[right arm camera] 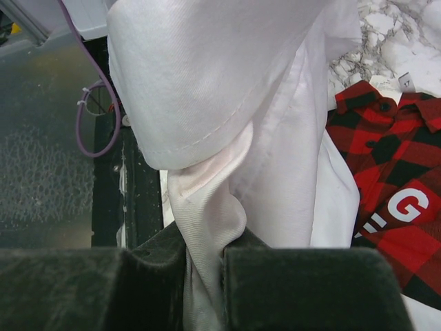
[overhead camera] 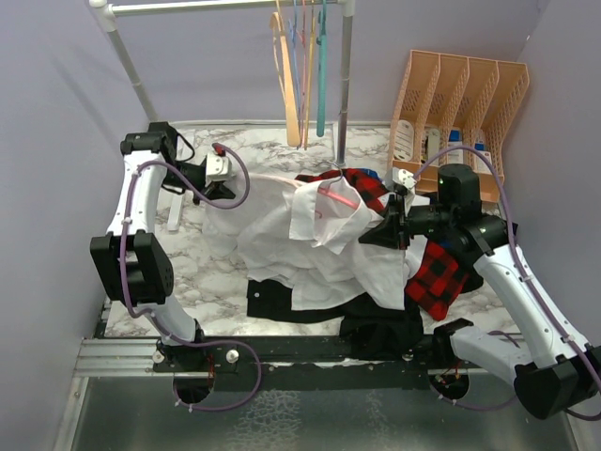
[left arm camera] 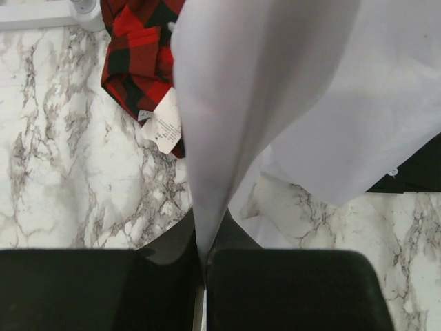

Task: Place the shirt on the hanger
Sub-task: Hang the shirt on the hanger.

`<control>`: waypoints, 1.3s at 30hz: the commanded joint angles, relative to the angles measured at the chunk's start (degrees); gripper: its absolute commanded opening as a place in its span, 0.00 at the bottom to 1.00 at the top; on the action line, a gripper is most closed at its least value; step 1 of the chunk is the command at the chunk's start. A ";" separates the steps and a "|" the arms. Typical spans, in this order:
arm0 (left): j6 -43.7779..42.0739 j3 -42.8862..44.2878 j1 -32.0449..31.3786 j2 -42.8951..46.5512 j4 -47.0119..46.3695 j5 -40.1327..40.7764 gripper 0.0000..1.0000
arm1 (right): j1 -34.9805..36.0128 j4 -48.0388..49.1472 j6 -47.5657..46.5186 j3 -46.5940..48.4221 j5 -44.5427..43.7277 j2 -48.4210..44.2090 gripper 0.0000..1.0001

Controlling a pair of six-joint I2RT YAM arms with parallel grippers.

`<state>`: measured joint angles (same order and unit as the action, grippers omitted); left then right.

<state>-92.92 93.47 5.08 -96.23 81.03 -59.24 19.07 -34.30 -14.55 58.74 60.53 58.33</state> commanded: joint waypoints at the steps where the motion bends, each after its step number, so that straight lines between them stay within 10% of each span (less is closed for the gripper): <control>1: -1.72 4.48 1.80 -3.08 0.48 -2.88 0.00 | 0.18 1.64 0.34 1.43 2.38 -2.57 0.01; 39: -0.43 25.49 25.58 -22.65 0.46 -3.02 0.00 | 0.17 -7.79 -4.63 10.14 -2.00 0.85 0.01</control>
<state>-92.60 116.64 21.69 -114.59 92.01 -67.70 19.97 -39.03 -18.33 64.60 55.94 61.63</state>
